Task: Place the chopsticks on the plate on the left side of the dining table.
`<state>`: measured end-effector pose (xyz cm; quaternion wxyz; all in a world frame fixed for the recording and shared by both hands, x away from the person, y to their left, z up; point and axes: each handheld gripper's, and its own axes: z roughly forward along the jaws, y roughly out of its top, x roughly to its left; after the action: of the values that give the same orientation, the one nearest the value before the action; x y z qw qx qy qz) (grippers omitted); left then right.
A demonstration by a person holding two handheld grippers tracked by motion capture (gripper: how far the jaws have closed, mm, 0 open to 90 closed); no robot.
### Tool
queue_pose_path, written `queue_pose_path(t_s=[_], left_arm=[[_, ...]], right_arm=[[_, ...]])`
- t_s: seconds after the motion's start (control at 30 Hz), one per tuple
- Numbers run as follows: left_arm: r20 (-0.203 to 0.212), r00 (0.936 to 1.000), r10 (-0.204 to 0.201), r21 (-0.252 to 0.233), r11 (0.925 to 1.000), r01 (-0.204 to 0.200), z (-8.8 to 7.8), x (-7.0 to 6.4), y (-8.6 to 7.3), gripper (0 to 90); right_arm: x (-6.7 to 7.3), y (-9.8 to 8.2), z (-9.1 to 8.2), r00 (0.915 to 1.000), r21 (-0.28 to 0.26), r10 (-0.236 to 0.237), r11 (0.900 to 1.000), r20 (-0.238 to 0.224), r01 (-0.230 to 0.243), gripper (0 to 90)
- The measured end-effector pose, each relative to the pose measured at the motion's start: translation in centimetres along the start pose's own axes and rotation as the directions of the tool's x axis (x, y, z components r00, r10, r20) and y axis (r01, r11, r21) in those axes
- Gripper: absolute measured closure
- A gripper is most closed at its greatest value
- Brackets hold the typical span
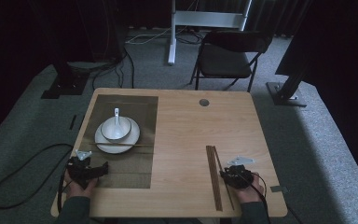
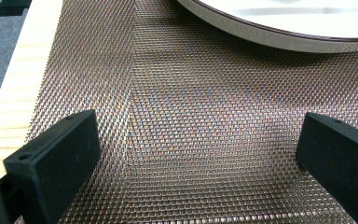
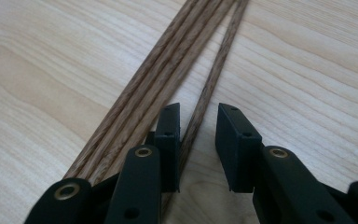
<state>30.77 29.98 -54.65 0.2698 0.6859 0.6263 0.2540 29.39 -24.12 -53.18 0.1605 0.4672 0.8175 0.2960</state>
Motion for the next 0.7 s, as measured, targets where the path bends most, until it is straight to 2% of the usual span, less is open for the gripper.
queue_pose_path(t_s=[0.23, 0.43, 0.7], left_arm=[[0.000, 1.0000, -0.001, 0.000, 1.0000, 0.001, 0.00, 0.00, 0.00, 0.1], [0.000, 1.0000, -0.001, 0.000, 1.0000, 0.001, 0.00, -0.01, 0.00, 0.1], [0.000, 1.0000, 0.000, 0.000, 1.0000, 0.000, 0.00, 0.00, 0.00, 0.1]], right_arm=[[-0.03, 0.07, 0.04, 0.9997, 0.002, 0.009, 1.000, 0.023, -0.009, 74.1], [-0.57, 0.13, 0.09, 0.9973, -0.001, 0.054, 0.999, 0.049, -0.054, 82.8], [-0.74, 0.23, 0.14, 0.9959, 0.001, 0.063, 0.998, 0.065, -0.063, 84.4]])
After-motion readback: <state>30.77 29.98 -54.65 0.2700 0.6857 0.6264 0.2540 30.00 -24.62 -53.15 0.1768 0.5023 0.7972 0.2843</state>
